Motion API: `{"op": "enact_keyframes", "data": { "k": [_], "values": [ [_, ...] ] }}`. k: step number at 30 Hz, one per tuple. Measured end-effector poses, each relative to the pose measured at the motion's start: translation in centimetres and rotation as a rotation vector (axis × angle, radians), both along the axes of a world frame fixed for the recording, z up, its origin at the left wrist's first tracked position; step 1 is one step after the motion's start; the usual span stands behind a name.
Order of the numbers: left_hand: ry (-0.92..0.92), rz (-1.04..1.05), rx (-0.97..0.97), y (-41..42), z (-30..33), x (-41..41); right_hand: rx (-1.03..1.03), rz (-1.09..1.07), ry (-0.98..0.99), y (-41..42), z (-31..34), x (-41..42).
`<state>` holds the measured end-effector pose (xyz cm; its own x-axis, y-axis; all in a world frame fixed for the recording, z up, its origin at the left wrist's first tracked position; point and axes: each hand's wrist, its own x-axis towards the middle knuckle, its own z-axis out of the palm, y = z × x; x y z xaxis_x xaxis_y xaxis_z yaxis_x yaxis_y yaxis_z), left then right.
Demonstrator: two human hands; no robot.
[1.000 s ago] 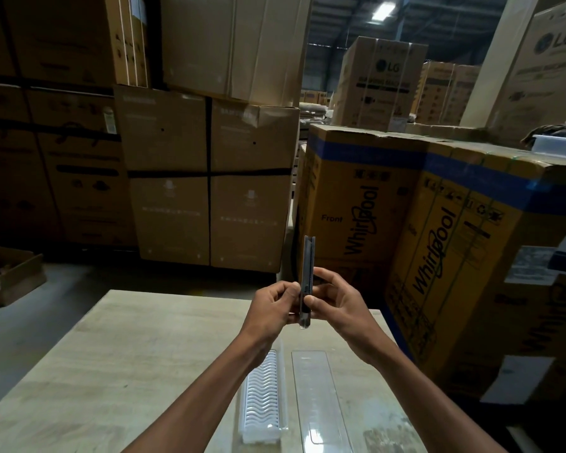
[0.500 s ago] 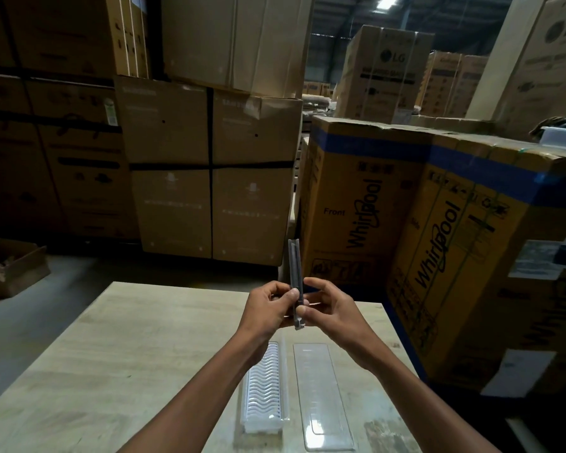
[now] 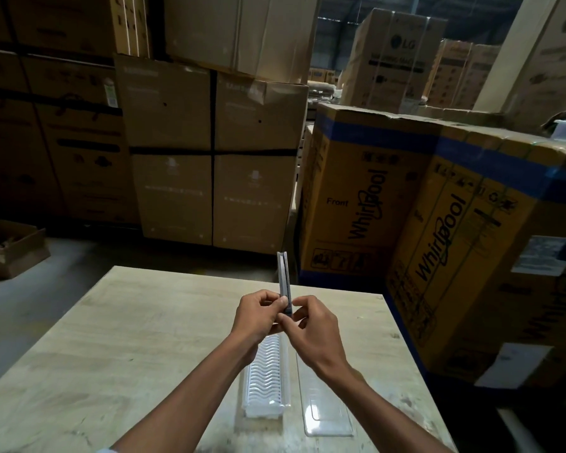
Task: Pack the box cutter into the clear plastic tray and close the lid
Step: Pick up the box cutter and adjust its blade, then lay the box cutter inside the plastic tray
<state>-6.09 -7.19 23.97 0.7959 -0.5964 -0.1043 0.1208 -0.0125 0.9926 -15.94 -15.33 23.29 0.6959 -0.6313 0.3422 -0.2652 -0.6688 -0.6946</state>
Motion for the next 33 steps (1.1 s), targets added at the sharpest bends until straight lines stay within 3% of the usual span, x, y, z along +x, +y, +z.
{"op": "enact_keyframes", "data": {
  "k": [18, 23, 29, 33],
  "values": [
    [0.004, -0.087, 0.192, 2.2, -4.8, 2.0, 0.029, -0.148, 0.229, 2.1, -4.6, 2.1],
    [-0.369, -0.095, 0.404, 2.4, -7.3, 2.8, 0.082, -0.172, 0.320, 2.2, -6.4, 3.0],
    [-0.950, -0.034, 0.740, 4.6, -12.1, 4.3, 0.065, -0.166, 0.548, 1.6, -10.9, 3.5],
    [-1.151, -0.033, 0.852, 5.8, -13.3, 5.1, 0.040, -0.140, 0.682, 1.1, -13.4, 4.0]
  ]
}}
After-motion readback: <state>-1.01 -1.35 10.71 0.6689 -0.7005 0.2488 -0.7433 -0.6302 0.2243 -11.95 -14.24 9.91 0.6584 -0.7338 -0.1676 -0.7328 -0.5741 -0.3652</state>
